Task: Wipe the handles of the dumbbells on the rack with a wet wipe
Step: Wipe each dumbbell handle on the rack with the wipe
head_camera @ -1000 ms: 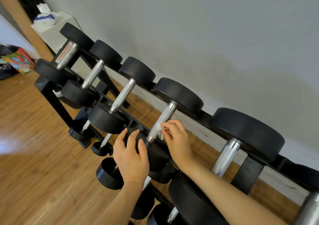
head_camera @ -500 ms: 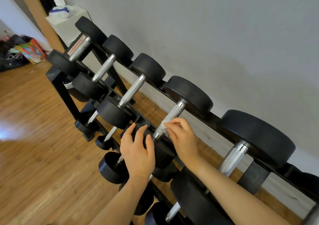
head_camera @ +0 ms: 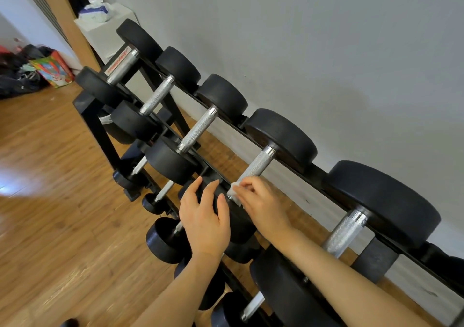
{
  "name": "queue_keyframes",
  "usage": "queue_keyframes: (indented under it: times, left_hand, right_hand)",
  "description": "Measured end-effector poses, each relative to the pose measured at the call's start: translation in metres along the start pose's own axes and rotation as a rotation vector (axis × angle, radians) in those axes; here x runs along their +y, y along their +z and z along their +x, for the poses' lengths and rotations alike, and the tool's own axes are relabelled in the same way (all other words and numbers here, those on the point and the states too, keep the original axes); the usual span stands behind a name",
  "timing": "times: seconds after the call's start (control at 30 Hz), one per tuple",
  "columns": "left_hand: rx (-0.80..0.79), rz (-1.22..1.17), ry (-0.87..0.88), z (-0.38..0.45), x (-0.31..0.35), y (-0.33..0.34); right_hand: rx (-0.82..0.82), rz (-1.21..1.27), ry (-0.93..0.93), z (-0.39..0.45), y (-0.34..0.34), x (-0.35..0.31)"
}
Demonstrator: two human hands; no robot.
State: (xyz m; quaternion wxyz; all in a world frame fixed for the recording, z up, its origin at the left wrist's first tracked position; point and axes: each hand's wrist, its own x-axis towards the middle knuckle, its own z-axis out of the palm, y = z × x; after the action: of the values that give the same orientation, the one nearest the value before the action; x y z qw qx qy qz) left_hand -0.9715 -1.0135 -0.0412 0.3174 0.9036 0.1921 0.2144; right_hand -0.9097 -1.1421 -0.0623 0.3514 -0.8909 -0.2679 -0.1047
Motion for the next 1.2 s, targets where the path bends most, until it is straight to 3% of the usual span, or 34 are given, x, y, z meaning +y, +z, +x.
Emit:
queue_keyframes:
  times: [0.07, 0.2, 0.33, 0.47, 0.53, 0.67, 0.77, 0.97, 1.2]
  left_hand:
    - [-0.002, -0.003, -0.004, 0.0, 0.0, 0.001]
    - [0.0, -0.006, 0.003, -0.001, 0.0, -0.001]
    - [-0.001, 0.01, 0.017, -0.001, 0.001, -0.003]
    - [-0.035, 0.001, 0.002, -0.001, 0.002, -0.004]
    - [-0.061, 0.012, 0.023, -0.001, -0.001, -0.006]
    - [-0.169, 0.068, 0.176, -0.006, -0.022, -0.014]
    - [-0.226, 0.067, 0.269, -0.008, -0.039, -0.02]
    - [-0.258, 0.069, 0.252, -0.009, -0.039, -0.021]
    - [-0.274, 0.042, 0.221, -0.01, -0.039, -0.019]
  right_hand:
    - [-0.025, 0.015, 0.046, 0.006, -0.001, 0.006]
    - [0.096, -0.185, -0.09, 0.018, -0.006, 0.013]
    - [-0.074, -0.262, -0.369, 0.015, -0.003, 0.011]
    - [-0.027, -0.277, -0.311, 0.026, -0.011, 0.017]
    - [-0.084, -0.289, -0.341, 0.023, -0.01, 0.012]
    - [-0.088, -0.31, -0.429, 0.025, -0.008, 0.012]
    - [-0.009, -0.333, -0.342, 0.04, -0.012, 0.015]
    - [-0.206, -0.317, -0.469, 0.036, -0.003, 0.009]
    - [-0.162, -0.324, -0.42, 0.037, -0.009, 0.014]
